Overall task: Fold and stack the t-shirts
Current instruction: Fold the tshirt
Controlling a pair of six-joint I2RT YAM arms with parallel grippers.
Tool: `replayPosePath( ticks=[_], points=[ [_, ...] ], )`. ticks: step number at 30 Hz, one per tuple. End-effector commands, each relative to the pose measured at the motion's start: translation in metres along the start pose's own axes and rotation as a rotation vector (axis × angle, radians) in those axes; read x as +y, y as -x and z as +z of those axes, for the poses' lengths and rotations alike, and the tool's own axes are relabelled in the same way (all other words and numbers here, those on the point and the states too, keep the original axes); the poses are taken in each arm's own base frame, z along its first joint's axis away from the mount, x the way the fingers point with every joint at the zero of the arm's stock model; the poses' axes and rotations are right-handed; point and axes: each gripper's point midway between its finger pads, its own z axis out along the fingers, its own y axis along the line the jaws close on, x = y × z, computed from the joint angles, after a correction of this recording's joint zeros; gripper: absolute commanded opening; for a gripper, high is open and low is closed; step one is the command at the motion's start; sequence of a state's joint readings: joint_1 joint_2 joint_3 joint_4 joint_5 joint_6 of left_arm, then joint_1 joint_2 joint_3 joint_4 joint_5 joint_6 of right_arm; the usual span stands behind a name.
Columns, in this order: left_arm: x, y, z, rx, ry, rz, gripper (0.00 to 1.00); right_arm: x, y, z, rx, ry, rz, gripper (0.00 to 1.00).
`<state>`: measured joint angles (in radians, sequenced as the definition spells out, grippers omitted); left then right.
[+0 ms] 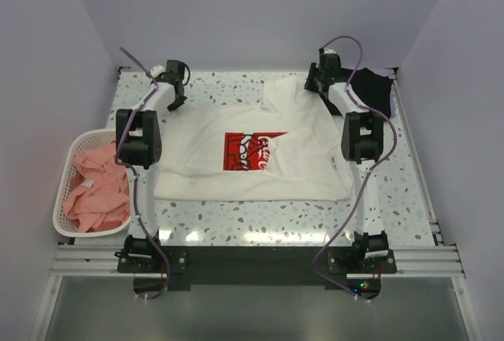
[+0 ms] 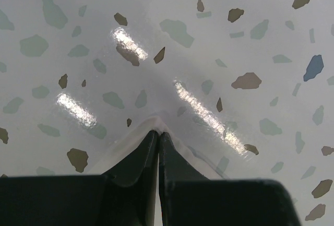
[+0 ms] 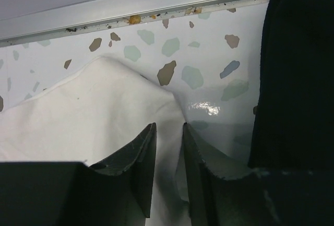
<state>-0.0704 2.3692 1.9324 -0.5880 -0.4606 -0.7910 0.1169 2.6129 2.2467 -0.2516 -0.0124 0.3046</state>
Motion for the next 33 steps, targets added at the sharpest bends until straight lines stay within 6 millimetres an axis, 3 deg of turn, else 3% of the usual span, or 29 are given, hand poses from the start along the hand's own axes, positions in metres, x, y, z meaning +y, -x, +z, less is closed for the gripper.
replayPosePath(
  ticks=[1,8,20,26,33],
  points=[
    [-0.004,0.022,-0.011,-0.035,-0.051,-0.03,0.0,0.005,0.018,-0.014,-0.034,0.018,0.021,0.28],
    [-0.003,0.027,-0.012,-0.041,-0.065,-0.038,0.0,0.003,0.053,-0.038,-0.105,0.024,0.049,0.1],
    [0.001,0.043,-0.018,-0.054,-0.108,-0.068,0.0,0.007,0.088,-0.076,-0.181,0.067,0.058,0.08],
    [0.001,0.053,-0.027,-0.063,-0.149,-0.087,0.0,0.005,0.091,-0.093,-0.194,0.06,0.056,0.08],
    [0.0,0.049,-0.031,-0.044,-0.179,-0.079,0.0,-0.002,0.082,-0.11,-0.189,0.045,0.058,0.06]
  ],
)
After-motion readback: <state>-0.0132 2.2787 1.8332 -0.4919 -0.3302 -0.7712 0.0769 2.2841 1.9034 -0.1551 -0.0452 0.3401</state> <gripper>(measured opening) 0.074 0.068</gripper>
